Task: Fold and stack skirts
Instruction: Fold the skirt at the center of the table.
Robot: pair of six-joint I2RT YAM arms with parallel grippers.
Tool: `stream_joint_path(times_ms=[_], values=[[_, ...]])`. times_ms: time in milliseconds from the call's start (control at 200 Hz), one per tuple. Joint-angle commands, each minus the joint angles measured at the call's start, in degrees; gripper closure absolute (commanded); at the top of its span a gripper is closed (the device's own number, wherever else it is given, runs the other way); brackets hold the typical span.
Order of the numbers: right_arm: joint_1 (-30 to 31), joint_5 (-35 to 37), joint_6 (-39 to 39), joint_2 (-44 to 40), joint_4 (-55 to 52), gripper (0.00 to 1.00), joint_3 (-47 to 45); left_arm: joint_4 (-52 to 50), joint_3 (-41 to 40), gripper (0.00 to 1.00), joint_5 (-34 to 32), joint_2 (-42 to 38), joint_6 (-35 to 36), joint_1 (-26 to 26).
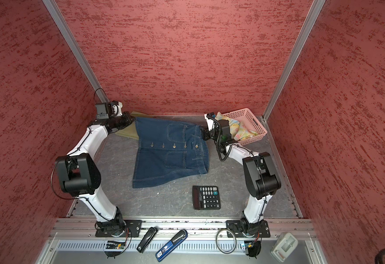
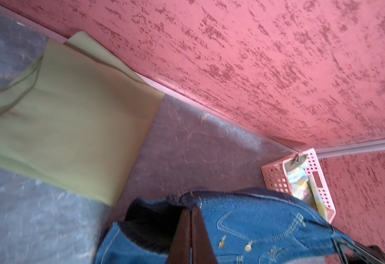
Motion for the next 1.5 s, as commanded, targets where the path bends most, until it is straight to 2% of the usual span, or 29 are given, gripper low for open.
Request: stream_joint_path(times_ms=[0,411,696,922,1242,1353,1498], values=[[-0.59,-1.84,-2.18,-3.16,7.10,1.00,-2.04,2.17,-4.88,1.00,-1.43,-4.84,-1.41,-0.17],[-0.68,-4.87,-5.71,-9.51,10.28,1.00,-9.53,-0.03,-23.69,1.00,-5.91,-22.99,-4.93,-1.21],[-0.70,-7.76,-9.23,-10.49,12.17,1.00,-10.91,-3.86,-28.25,1.00,-9.14,-31.72,-5.66,0.72],[-0.70,-10.00,-10.12,-7.10,12.36,1.00,-5.87,-1.23,-26.32,1.00,-7.46,-28.02,-8.55,5.49],[-0.68,-13.45,-12.35,2.13,15.91,1.00,4.24,2.62,-13.04,1.00,-4.87,-14.55,-10.85,10.05],[-0.68,-13.58,-13.49,3.22,20.65,1.00,3.81,0.75,-8.82,1.00,-5.17,-12.62,-9.85,10.36],[-0.74,-13.66,-14.76,1.07,24.48,1.00,0.06,0.99,-11.36,1.00,-4.08,-15.54,-10.42,9.96]])
